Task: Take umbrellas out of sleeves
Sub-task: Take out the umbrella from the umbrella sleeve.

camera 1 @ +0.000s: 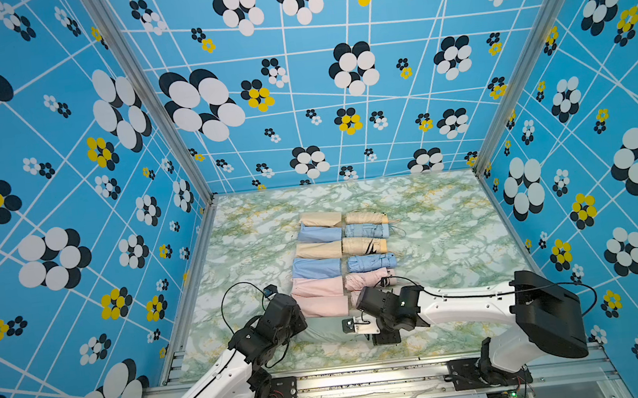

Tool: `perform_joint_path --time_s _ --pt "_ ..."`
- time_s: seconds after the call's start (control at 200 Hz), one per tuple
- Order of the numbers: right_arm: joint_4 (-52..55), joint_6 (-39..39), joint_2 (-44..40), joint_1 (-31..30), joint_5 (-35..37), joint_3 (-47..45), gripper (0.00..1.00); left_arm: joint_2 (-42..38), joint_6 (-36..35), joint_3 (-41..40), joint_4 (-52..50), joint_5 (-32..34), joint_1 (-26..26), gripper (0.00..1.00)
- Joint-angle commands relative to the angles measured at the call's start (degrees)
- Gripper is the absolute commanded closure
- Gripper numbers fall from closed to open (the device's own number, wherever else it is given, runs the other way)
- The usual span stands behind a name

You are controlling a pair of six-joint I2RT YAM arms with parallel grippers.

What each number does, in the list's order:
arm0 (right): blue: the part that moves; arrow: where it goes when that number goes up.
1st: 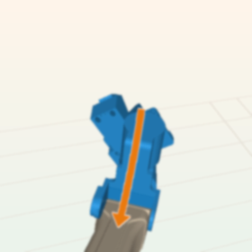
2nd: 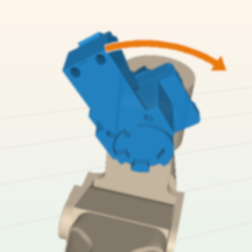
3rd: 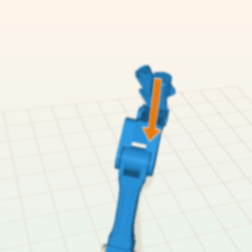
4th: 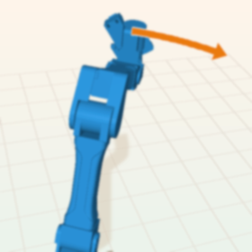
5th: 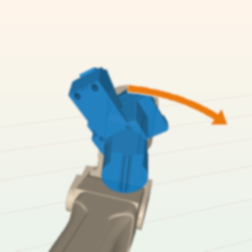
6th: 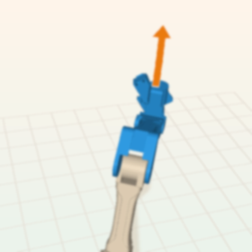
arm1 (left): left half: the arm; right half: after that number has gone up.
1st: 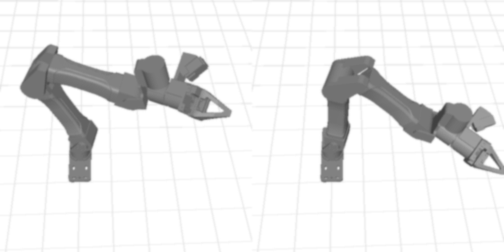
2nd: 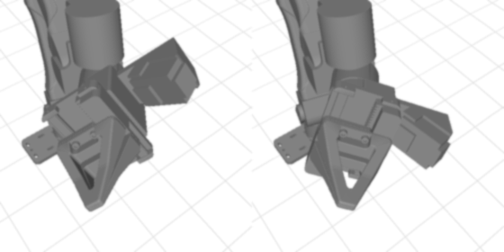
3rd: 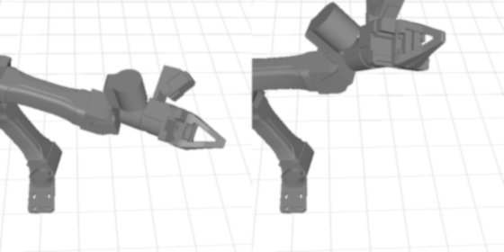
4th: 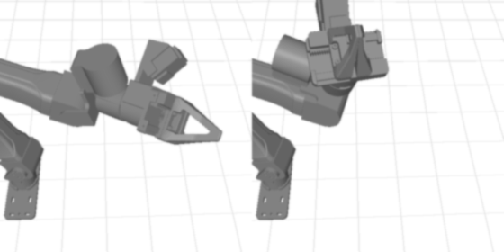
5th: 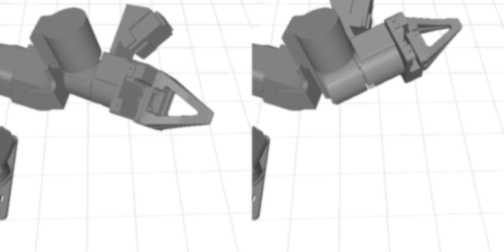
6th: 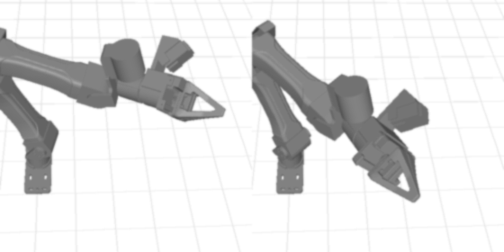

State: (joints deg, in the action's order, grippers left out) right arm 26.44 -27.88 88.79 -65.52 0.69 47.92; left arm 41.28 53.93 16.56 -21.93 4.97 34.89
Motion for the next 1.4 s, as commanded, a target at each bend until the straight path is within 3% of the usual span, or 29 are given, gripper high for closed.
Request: perform_joint_path --time_s 0.0,1.394 --pt "3.49 -0.86 0.24 -0.27 1.15 0.0 0.63 -0.54 -1.37 0.32 -1.27 2.05 -0.88 1.0" --pt "10.87 -4.2 -5.82 4.2 5.63 -2.81 0.66 1.53 -4.8 1.24 0.06 0.39 -4.42 1.0"
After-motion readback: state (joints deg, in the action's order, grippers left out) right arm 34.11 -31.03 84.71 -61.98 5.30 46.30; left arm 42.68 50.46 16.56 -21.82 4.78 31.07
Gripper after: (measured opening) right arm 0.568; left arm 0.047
